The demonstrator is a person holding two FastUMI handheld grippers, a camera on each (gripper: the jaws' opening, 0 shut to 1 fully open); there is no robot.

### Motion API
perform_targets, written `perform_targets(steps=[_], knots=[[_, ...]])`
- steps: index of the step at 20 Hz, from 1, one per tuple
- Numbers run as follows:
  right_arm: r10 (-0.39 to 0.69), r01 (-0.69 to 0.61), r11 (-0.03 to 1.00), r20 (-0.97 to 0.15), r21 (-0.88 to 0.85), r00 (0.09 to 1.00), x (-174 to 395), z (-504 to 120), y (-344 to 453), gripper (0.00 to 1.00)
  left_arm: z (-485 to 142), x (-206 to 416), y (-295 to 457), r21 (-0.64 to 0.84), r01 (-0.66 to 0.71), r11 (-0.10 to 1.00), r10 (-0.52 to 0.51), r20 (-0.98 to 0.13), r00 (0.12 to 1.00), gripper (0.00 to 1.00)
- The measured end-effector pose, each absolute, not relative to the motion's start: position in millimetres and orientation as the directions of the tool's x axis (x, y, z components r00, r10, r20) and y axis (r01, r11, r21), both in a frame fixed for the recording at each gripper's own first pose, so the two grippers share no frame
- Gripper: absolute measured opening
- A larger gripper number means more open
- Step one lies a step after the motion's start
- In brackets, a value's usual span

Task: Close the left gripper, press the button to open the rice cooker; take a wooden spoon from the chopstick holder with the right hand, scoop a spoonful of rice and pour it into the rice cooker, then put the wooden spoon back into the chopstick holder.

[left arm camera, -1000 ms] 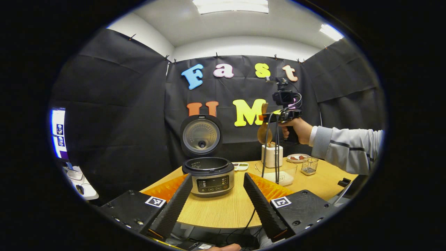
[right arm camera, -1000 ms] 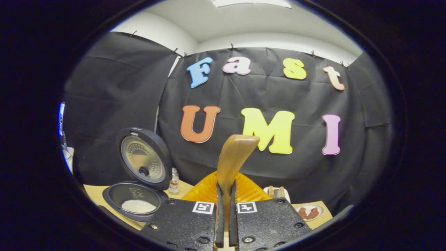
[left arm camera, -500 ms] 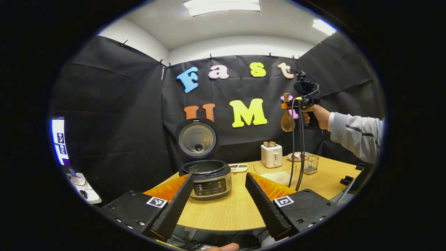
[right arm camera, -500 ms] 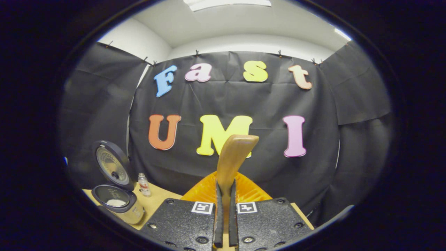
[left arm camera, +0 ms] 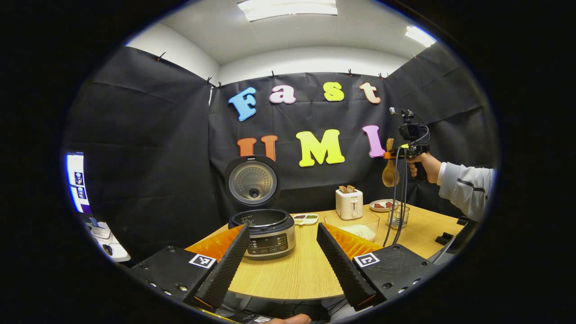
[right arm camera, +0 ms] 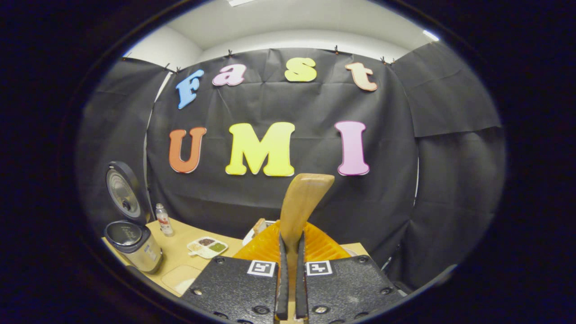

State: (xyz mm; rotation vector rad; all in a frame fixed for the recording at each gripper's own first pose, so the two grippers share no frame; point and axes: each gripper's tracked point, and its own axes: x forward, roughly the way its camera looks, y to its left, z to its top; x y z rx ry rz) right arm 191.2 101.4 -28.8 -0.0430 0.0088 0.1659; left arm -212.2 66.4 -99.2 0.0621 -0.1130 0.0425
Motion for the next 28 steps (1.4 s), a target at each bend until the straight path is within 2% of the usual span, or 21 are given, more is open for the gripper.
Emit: perform_targets(steps=[8,13,16,17,19,20,23,24,25,26,28], knots=[[0.165,-0.167,0.986,-0.076,-0.020,0.983,185.8,-90.3,82.6,0.13,-103.6,-184.4,53.2,0.047,-0.034,0.998,0.028,0.106,0.994,0.96],[0.142,-0.144,0.990,-0.121,-0.006,0.982,198.8,-117.0,68.5,0.14,-114.2,-152.2,52.4,0.071,-0.001,0.997,-0.009,0.141,0.990,0.96],[0.150,-0.144,0.988,-0.148,0.049,0.978,203.6,-130.8,61.2,0.18,-123.4,-138.5,59.9,0.038,-0.021,0.999,0.016,0.115,0.993,0.96],[0.138,-0.131,0.990,-0.147,0.052,0.979,206.0,-130.0,54.8,0.29,-119.8,-137.2,66.8,0.017,-0.047,0.999,0.045,0.124,0.991,0.95],[0.113,-0.107,0.993,-0.134,0.050,0.985,206.0,-126.8,48.6,0.60,-115.2,-128.7,75.4,-0.005,-0.076,0.997,0.076,0.120,0.990,0.96],[0.095,-0.091,0.995,-0.122,0.040,0.988,204.6,-120.5,44.0,0.60,-117.5,-124.2,71.5,-0.009,-0.073,0.997,0.073,0.114,0.991,0.96],[0.074,-0.072,0.997,-0.110,0.021,0.991,192.8,-111.2,42.0,0.88,-114.7,-110.7,67.5,-0.025,-0.044,0.999,0.046,0.108,0.993,0.96],[0.077,-0.073,0.997,-0.109,0.036,0.991,186.5,-108.4,44.3,0.91,-115.7,-103.9,63.0,-0.046,-0.014,0.999,0.018,0.097,0.995,0.96],[0.097,-0.091,0.995,-0.118,0.051,0.988,181.6,-107.1,52.9,0.88,-118.5,-98.6,53.9,-0.066,0.032,0.997,-0.027,0.083,0.996,0.96],[0.115,-0.110,0.993,-0.143,0.042,0.983,174.1,-110.5,61.0,0.91,-119.1,-91.7,50.6,-0.077,0.053,0.996,-0.047,0.079,0.996,0.96],[0.126,-0.125,0.992,-0.134,0.019,0.983,156.0,-105.7,66.5,0.94,-120.4,-80.0,64.6,-0.069,0.026,0.997,-0.022,0.061,0.998,0.96]])
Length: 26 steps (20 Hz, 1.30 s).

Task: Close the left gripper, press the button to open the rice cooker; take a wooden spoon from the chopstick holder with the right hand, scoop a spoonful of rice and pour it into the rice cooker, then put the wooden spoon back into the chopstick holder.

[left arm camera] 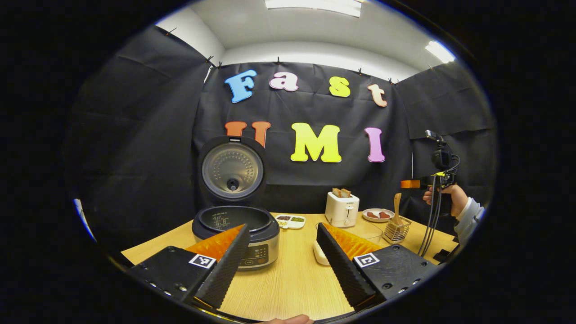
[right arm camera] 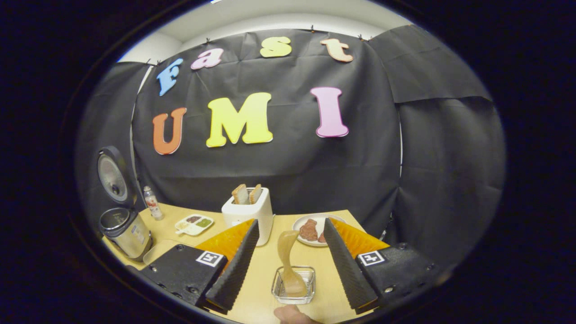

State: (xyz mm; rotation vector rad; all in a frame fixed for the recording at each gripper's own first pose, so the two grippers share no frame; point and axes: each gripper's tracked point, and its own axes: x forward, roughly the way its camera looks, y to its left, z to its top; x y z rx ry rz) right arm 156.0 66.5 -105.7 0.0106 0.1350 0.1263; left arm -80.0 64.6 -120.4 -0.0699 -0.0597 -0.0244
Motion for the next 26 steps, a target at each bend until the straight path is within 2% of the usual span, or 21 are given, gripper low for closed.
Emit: perform_targets(steps=[2,3,5,6,7,10,11,12,18,22,24,26], knots=[[0.104,-0.105,0.994,-0.111,-0.006,0.988,142.3,-98.9,65.8,0.94,-111.4,-68.0,77.9,-0.058,-0.004,0.998,0.007,0.066,0.998,0.96],[0.109,-0.112,0.994,-0.109,-0.018,0.988,132.4,-101.3,71.3,0.90,-108.4,-61.4,82.5,-0.053,-0.018,0.998,0.021,0.064,0.998,0.96],[0.133,-0.139,0.989,-0.100,-0.047,0.986,112.1,-100.9,84.0,0.92,-105.6,-50.6,89.7,-0.049,-0.035,0.998,0.038,0.050,0.998,0.96],[0.138,-0.144,0.988,-0.087,-0.058,0.987,112.1,-98.7,89.1,0.92,-102.6,-46.6,92.9,-0.041,-0.041,0.998,0.043,0.042,0.998,1.00],[0.141,-0.146,0.987,-0.077,-0.061,0.987,103.3,-98.1,92.1,0.92,-98.0,-43.2,97.2,-0.029,-0.052,0.998,0.053,0.040,0.998,0.96],[0.155,-0.157,0.987,-0.066,-0.032,0.986,76.7,-95.6,102.8,0.95,-75.8,-36.0,108.1,-0.003,-0.075,0.997,0.075,0.049,0.996,0.96],[0.151,-0.153,0.988,-0.064,-0.023,0.986,69.1,-95.1,101.7,0.92,-67.1,-34.3,110.2,-0.002,-0.077,0.997,0.077,0.054,0.996,0.96],[0.151,-0.152,0.988,-0.055,-0.015,0.987,61.2,-90.9,102.0,0.95,-55.1,-32.4,112.4,-0.003,-0.077,0.997,0.077,0.059,0.995,0.96],[0.165,-0.164,0.985,-0.019,0.046,0.986,23.2,-69.7,98.5,0.95,27.5,-6.7,135.8,0.021,-0.116,0.993,0.112,0.141,0.984,0.96],[0.161,-0.162,0.985,0.025,0.052,0.987,7.7,-59.5,88.7,0.92,63.0,20.3,136.6,-0.026,-0.084,0.996,0.087,0.179,0.980,0.95],[0.180,-0.181,0.983,0.039,0.021,0.983,1.8,-62.0,92.7,0.95,66.3,42.5,141.6,-0.060,-0.076,0.995,0.085,0.167,0.982,0.95],[0.192,-0.192,0.981,0.035,-0.009,0.981,-3.8,-71.1,93.6,0.92,67.7,66.1,137.1,-0.078,-0.047,0.996,0.059,0.156,0.986,0.96]])
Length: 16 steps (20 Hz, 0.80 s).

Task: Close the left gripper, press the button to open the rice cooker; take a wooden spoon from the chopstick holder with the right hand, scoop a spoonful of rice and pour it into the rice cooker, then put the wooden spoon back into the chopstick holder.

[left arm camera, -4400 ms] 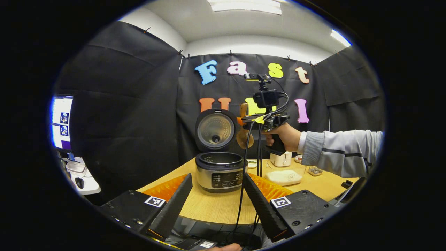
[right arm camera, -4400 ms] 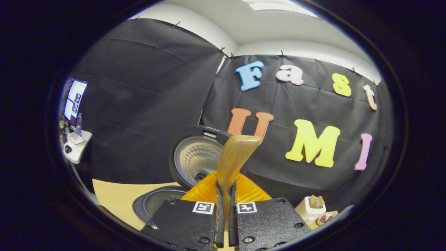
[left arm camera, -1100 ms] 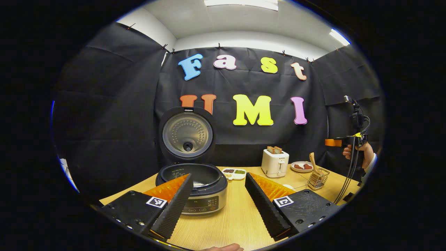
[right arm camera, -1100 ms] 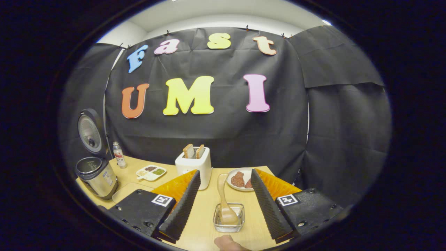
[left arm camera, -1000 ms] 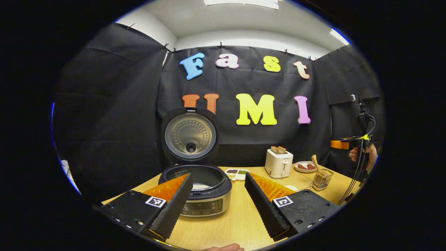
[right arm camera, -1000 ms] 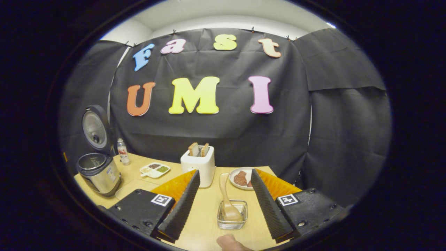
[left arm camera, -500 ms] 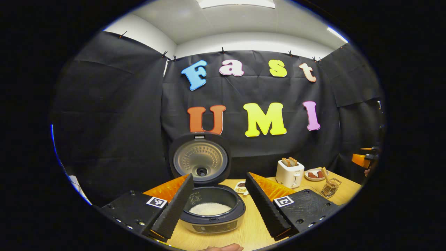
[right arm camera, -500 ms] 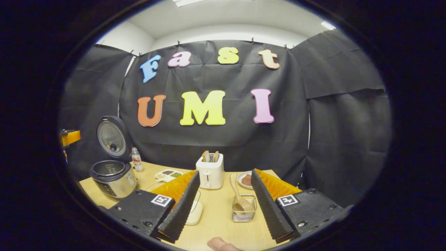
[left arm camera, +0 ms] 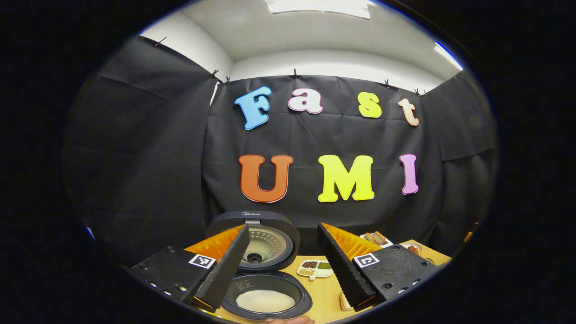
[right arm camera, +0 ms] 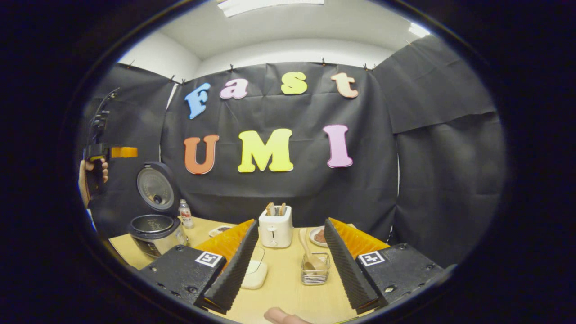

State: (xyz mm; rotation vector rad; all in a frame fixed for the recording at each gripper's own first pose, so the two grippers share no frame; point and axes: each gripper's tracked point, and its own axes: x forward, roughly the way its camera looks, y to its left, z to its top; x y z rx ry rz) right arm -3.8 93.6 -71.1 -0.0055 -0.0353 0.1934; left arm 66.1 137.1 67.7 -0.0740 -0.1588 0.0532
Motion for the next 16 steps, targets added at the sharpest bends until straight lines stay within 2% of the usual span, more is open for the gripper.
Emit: perform_targets(steps=[1,2,3,5,6,9,10,11,14,16], knots=[[0.197,-0.196,0.980,0.045,-0.022,0.979,-7.1,-72.9,94.0,0.92,69.9,76.2,132.5,-0.078,-0.019,0.997,0.031,0.161,0.986,0.90],[0.201,-0.200,0.979,0.051,-0.032,0.978,-10.2,-74.4,96.0,0.95,72.7,87.2,130.7,-0.082,0.000,0.997,0.013,0.166,0.986,0.95],[0.207,-0.205,0.978,0.057,-0.044,0.977,-12.4,-78.5,97.4,0.92,76.5,98.5,134.8,-0.109,0.001,0.994,0.018,0.175,0.984,0.94],[0.229,-0.226,0.972,0.056,-0.060,0.972,-14.5,-84.4,103.3,0.92,81.2,120.4,154.6,-0.153,-0.048,0.987,0.074,0.171,0.982,0.94],[0.231,-0.227,0.972,0.053,-0.065,0.972,-12.2,-86.0,104.7,0.95,81.1,131.0,164.2,-0.157,-0.074,0.985,0.101,0.170,0.980,0.94],[0.212,-0.208,0.976,0.054,-0.069,0.976,-7.4,-90.0,103.3,0.92,100.8,153.8,187.2,-0.081,-0.129,0.988,0.146,0.267,0.953,0.94],[0.212,-0.209,0.976,0.054,-0.065,0.976,-6.1,-92.1,103.6,0.95,109.3,162.5,201.8,-0.058,-0.161,0.985,0.171,0.293,0.941,0.94],[0.214,-0.211,0.976,0.049,-0.061,0.976,-4.8,-97.4,104.4,0.92,113.3,171.1,214.5,-0.065,-0.182,0.981,0.193,0.305,0.933,0.94],[0.187,-0.185,0.981,0.039,-0.054,0.982,3.9,-102.9,99.1,0.95,109.3,198.7,230.8,-0.151,-0.155,0.976,0.191,0.274,0.943,0.94],[0.172,-0.169,0.985,0.077,-0.045,0.982,4.4,-94.7,98.5,0.92,98.1,218.4,241.9,-0.216,-0.135,0.967,0.184,0.225,0.957,0.94]])
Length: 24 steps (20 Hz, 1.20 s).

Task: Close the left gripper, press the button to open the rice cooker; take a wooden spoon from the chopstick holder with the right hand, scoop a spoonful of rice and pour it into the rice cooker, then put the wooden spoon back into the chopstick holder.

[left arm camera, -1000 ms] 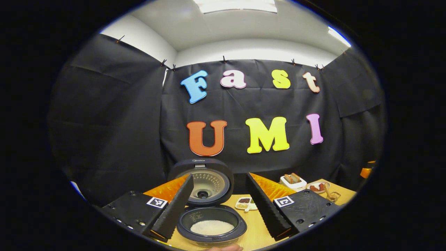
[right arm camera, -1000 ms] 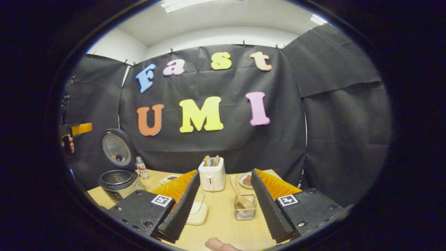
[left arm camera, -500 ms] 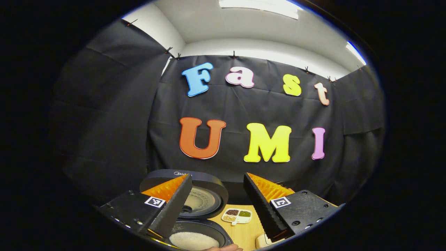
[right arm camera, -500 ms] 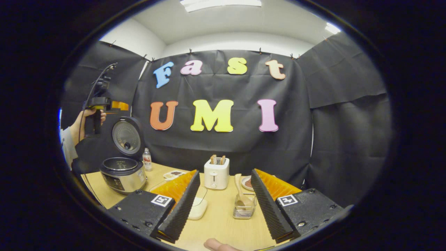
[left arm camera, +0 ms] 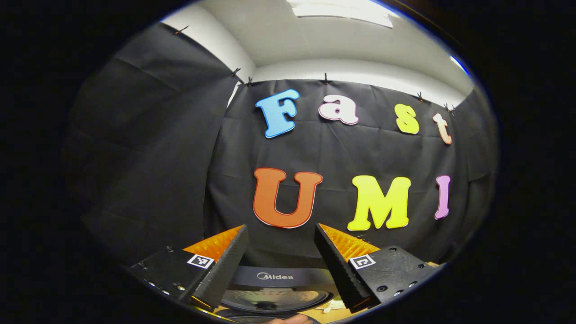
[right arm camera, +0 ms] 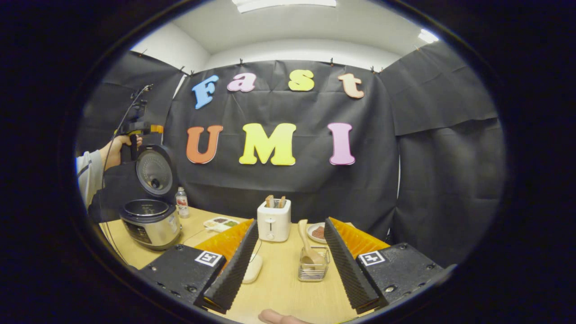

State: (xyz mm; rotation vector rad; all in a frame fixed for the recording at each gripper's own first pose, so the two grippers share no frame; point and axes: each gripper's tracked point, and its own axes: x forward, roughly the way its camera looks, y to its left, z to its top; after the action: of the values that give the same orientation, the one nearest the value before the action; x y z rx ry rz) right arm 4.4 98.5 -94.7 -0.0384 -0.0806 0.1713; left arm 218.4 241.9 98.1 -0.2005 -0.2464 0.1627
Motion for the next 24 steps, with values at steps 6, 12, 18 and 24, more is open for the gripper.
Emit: perform_targets(steps=[6,12,18,24], knots=[[0.214,-0.214,0.977,0.148,-0.016,0.966,-10.3,-85.6,114.9,0.92,39.3,226.0,278.7,-0.283,-0.260,0.923,0.260,-0.040,0.965,0.99],[0.236,-0.235,0.972,0.122,-0.021,0.964,-24.5,-89.5,124.2,0.92,30.1,189.0,264.1,-0.251,-0.237,0.939,0.228,-0.065,0.972,0.98],[0.277,-0.278,0.960,0.135,-0.015,0.951,-48.6,-82.1,131.2,0.92,5.6,146.9,241.0,-0.229,-0.182,0.956,0.162,-0.103,0.981,0.98],[0.273,-0.279,0.960,0.143,0.027,0.951,-63.3,-79.1,127.1,0.95,-52.0,104.8,219.8,-0.168,-0.187,0.968,0.157,-0.174,0.972,0.99]])
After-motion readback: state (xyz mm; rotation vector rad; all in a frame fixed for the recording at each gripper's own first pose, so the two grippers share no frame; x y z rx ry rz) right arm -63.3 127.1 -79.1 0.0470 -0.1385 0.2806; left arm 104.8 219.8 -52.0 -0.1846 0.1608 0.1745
